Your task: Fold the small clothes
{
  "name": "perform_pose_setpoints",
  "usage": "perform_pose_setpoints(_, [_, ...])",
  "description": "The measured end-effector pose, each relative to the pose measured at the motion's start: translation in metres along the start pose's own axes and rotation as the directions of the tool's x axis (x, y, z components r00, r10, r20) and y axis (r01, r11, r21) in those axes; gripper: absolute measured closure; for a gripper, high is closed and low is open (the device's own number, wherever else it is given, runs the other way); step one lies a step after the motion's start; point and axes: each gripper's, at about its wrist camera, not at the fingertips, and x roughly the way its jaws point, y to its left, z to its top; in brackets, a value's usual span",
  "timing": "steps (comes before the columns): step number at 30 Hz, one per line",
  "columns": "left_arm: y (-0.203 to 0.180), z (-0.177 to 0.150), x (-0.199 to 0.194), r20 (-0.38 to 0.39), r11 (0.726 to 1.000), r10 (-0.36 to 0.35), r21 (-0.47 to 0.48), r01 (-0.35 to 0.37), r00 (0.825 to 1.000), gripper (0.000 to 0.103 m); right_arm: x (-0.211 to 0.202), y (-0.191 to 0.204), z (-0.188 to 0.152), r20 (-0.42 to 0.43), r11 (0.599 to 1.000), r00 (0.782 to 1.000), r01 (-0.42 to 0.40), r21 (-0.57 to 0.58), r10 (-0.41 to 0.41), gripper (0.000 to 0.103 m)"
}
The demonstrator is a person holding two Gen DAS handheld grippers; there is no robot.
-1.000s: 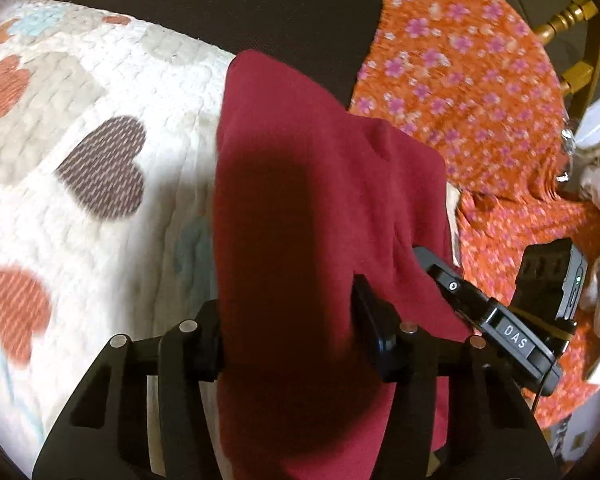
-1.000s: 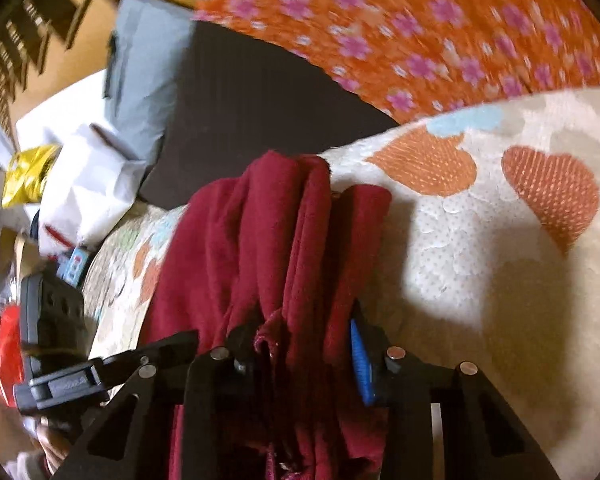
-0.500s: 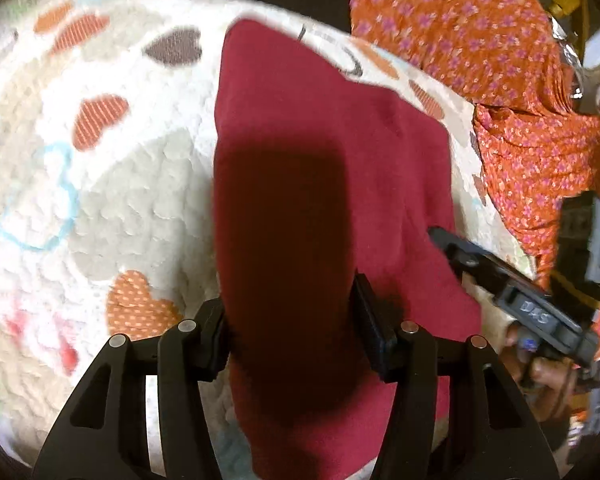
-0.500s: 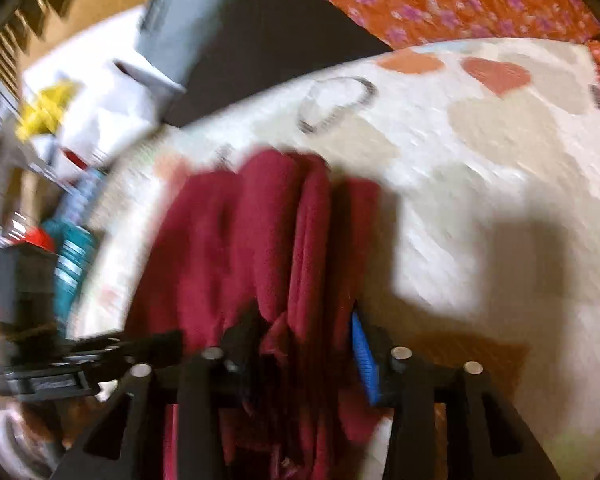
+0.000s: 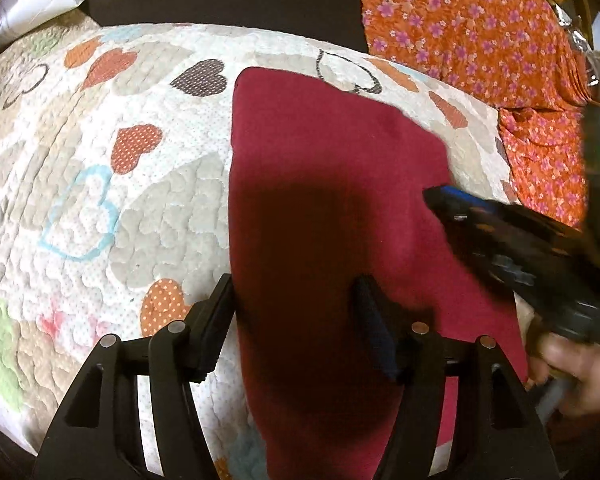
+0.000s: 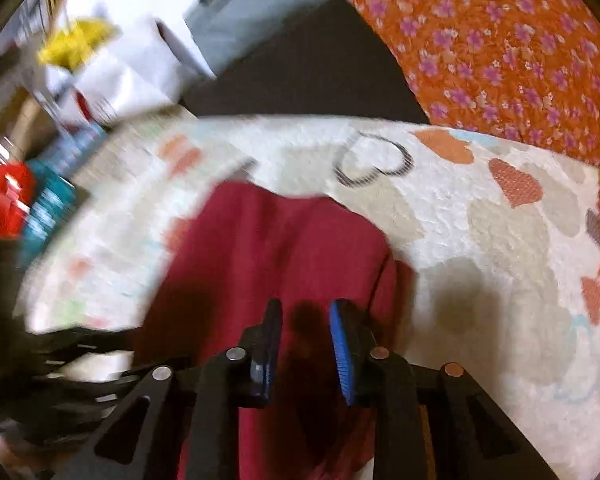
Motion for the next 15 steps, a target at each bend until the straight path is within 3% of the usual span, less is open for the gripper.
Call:
perform_pose_setpoints(3, [-0.006, 0.0, 0.001, 0.007, 0.999, 0.02, 0.03, -0.02, 1.0, 0.04, 0.01, -0.013, -0.006, 0.003, 1.0, 1.0, 0.008, 0.014, -0.008, 0.098])
perform_pose_setpoints(8, [-0.005, -0.002, 0.0, 0.013, 0.998, 0.044, 0.038, -0.044, 0.999, 0.04, -0.018, -0.012, -0.009, 0.0, 0.999, 1.0, -0.007, 0.045, 0.007, 0.098])
perform_pose_setpoints(12, [-0.005, -0.005, -0.004, 0.022, 0.997, 0.057, 0.044, -0.057, 0.998, 0.04, -0.053, 0.006, -0.032, 0.026, 0.997, 0.996, -0.08, 0.018, 0.08, 0.096])
perform_pose_setpoints(15, [-0.008, -0.009, -0.005, 0.035, 0.995, 0.079, 0.064, -0.081, 0.996, 0.04, -0.049, 0.016, -0.054, -0.005, 0.999, 0.999, -0.046, -0.009, 0.046, 0.096])
